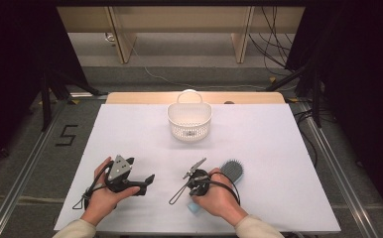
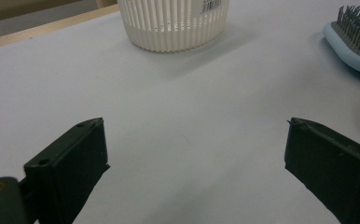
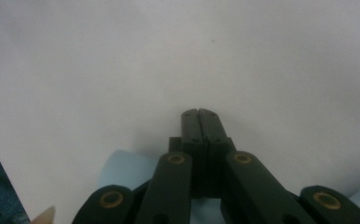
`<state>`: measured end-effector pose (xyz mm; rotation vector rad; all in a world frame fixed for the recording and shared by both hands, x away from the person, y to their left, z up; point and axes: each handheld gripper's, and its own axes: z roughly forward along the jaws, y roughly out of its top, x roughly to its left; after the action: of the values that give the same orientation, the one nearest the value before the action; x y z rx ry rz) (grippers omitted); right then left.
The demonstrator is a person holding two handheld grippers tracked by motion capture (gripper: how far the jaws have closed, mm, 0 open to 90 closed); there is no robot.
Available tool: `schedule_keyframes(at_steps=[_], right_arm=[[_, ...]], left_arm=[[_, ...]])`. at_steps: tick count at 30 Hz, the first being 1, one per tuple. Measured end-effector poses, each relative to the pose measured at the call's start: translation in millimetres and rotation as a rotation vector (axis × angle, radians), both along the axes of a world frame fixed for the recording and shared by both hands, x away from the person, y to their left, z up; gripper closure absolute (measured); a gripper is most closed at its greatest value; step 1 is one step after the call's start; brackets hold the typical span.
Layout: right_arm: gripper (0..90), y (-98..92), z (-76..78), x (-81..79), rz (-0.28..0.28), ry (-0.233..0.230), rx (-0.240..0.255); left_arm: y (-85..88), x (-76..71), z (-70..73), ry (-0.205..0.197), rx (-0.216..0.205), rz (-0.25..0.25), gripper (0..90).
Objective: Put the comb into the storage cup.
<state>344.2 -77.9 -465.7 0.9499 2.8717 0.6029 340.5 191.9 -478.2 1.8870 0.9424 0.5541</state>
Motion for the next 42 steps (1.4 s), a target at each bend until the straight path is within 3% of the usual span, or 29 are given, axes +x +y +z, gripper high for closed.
schedule_keyframes(at_steps=[19, 31, 42], right_arm=[[90.0, -21.8, 2.1, -19.0, 0.037, 0.002, -0.033], [90.0, -36.1, 4.5, -23.9, 0.075, 0.03, -0.057], [90.0, -51.0, 5.7, -30.1, 0.065, 0.042, -0.072]], left_arm=[[0.4, 0.0, 0.8, -0.003, -0.002, 0.004, 5.4], [0.4, -0.3, 1.1, -0.003, -0.004, 0.007, 5.5], [0.5, -0.2, 1.1, -0.002, -0.003, 0.006, 5.5]])
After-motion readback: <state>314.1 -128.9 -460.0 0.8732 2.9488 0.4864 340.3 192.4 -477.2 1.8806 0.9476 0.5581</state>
